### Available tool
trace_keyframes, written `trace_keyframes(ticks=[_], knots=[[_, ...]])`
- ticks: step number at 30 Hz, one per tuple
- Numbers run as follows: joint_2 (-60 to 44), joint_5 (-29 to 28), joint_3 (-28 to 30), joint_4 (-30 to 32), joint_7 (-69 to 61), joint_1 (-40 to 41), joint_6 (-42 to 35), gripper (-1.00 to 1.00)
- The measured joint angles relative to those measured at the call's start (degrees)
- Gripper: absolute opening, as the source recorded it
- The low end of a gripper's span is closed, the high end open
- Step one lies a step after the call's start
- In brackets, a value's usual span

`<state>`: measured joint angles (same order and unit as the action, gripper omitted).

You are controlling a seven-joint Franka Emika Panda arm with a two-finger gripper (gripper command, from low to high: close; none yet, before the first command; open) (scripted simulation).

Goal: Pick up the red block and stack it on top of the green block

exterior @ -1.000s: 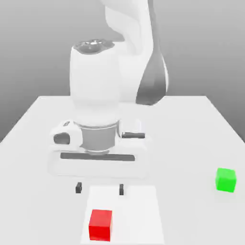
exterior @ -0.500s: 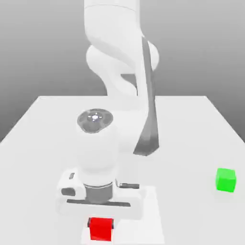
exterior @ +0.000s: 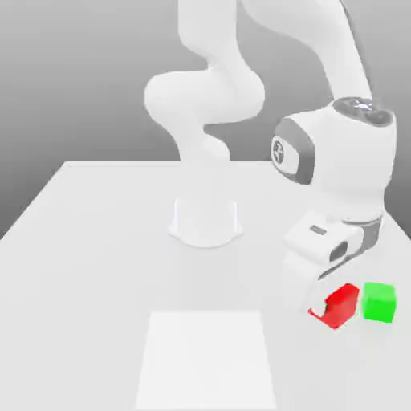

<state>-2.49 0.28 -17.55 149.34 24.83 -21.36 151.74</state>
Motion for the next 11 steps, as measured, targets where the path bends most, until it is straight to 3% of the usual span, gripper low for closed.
trace_keyframes(ticks=[3,7,8,11], knots=[[0.01,-1.91,-2.94,1.08,-3.55,-7.12,0.98,-1.00],[-7.36,-8.79,0.22,0.84,0.50,-8.19,7.62,-1.00],[-8.76,-10.06,1.02,0.76,1.39,-8.74,8.88,1.00],[-8.76,-10.06,1.02,0.76,1.39,-8.74,8.88,1.00]])
